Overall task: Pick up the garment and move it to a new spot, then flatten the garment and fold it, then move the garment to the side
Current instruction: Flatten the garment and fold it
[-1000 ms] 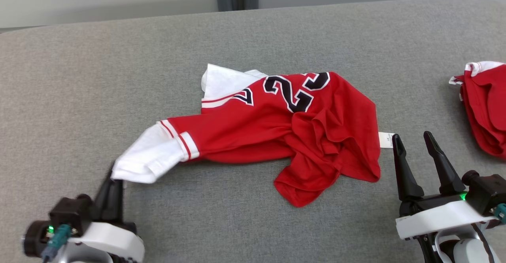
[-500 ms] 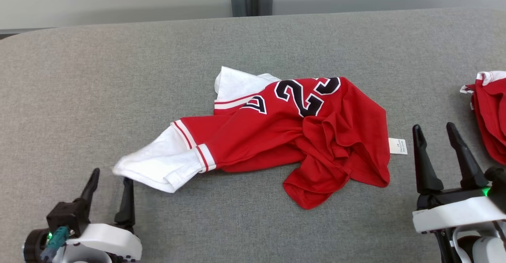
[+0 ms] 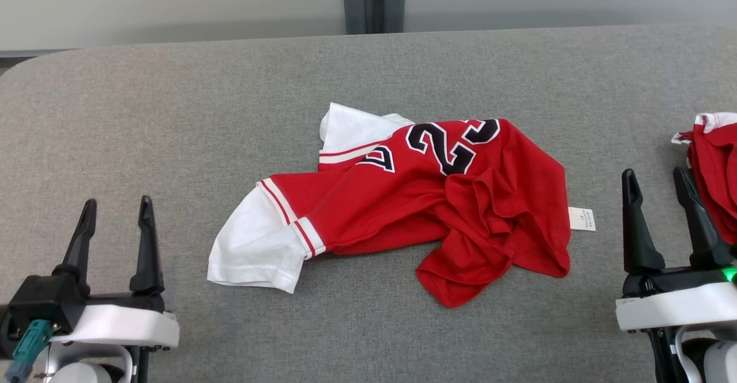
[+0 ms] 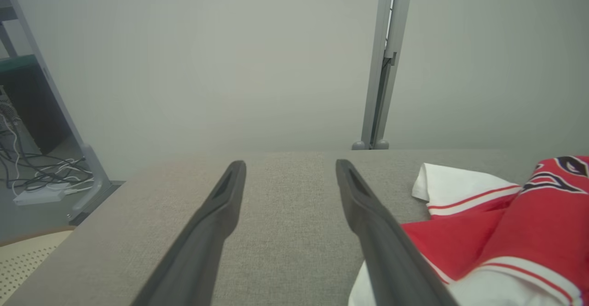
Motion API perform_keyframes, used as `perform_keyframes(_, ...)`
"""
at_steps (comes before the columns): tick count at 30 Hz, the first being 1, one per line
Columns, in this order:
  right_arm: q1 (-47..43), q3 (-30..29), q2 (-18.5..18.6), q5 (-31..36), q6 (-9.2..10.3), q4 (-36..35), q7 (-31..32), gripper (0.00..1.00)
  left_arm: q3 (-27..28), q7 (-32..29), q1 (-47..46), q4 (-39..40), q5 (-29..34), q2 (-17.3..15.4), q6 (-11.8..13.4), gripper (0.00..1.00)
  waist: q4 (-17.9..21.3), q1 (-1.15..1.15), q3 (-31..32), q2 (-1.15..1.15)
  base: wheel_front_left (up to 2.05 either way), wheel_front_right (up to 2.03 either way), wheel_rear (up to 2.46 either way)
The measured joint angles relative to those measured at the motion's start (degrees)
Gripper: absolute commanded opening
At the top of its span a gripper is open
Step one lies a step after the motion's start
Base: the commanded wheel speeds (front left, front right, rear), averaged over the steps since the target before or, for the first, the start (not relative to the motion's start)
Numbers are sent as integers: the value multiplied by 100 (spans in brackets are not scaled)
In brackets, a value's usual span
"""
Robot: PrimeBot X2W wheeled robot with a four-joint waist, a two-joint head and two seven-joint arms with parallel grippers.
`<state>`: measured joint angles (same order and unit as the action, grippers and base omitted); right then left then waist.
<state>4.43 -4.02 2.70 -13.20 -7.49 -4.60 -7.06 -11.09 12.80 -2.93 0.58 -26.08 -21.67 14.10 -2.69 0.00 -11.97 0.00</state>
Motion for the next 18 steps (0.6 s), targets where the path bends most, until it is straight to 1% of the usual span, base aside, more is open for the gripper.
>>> perform_keyframes(4, 10, 96, -1, -3, 0, -30, 0, 100, -119, -62, -141, 455, 51, 5, -40, 100, 36, 0, 46, 0, 0, 0, 0)
perform_keyframes(7, 18, 183, 0, 8, 0, -27, 4, 100, -229, -108, -206, 653, 80, 7, -91, 100, 94, 0, 103, 0, 0, 0, 0)
perform_keyframes(10, -7, 281, 0, 5, 0, -15, 5, 100, -319, -170, -221, 784, 132, 8, -86, 100, 154, 0, 192, 0, 0, 0, 0)
perform_keyframes(15, -168, 426, -1, 3, 0, 45, 7, 100, -430, -220, -149, 787, 148, 38, -65, 100, 246, 0, 366, 0, 0, 0, 0)
perform_keyframes(18, -260, 492, 1, 3, 0, 115, 33, 100, -460, -229, -5, 676, 162, 58, 16, 100, 297, 0, 467, 0, 0, 0, 0)
